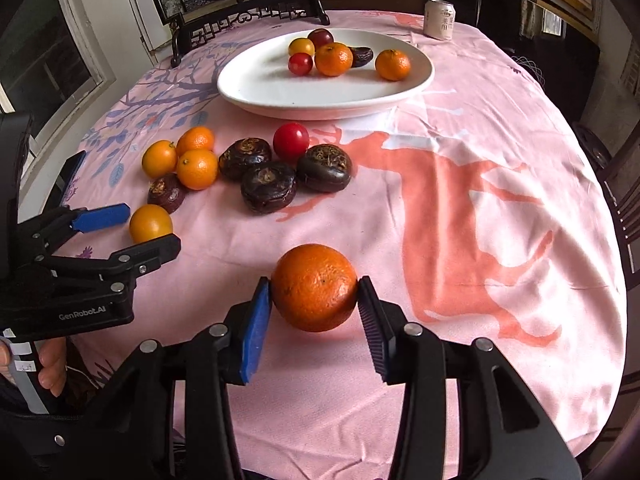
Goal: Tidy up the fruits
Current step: 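Grasp a large orange with the right tool while the left tool grasps an orange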
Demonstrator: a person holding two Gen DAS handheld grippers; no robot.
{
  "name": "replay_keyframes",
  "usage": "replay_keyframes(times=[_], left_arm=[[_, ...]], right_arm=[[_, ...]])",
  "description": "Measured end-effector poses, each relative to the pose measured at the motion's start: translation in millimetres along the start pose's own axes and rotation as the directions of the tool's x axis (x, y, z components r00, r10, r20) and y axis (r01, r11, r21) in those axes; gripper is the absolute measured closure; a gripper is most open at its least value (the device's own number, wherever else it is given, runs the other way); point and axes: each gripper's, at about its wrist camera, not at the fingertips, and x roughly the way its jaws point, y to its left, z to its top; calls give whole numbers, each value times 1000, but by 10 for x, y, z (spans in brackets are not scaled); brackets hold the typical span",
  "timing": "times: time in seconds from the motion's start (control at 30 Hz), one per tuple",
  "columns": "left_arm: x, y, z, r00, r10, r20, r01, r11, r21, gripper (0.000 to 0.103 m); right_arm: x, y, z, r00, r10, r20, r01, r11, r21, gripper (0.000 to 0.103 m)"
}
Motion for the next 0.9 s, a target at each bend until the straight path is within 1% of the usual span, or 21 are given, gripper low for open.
replay_keyframes(times=[0.03,0.1,0.17,0.23,0.27,0.4,0.63,0.9], left_arm=[[24,-11,-1,1000,-6,-12,6,1000,-2,40],[23,-29,1,1000,10,-5,-10,1000,4,47],[16,-25,10,1000,1,-6,-1,1000,2,59],[14,-24,11,1000,-11,-6,11,1000,3,62],[10,-25,8,1000,-17,-4,17,1000,5,65],[-14,-12,-3,1000,-31,2,31,1000,1,67],[-176,62,34,998,-43,46,44,999,-27,67],[-284,152,96,996,-69,64,72,996,-49,67]], right_arm=[[6,-7,10,1000,5,1,-5,1000,0,58],[20,1,34,1000,3,6,-3,1000,-7,58],[63,-2,57,1000,-4,0,4,1000,-7,58],[128,-20,80,1000,17,-15,-17,1000,8,58],[160,-27,88,999,25,-24,-25,1000,15,58],[162,-30,106,999,29,-15,-29,999,27,58],[-28,6,151,999,32,39,-32,999,20,58],[-81,33,189,998,33,55,-33,999,12,58]])
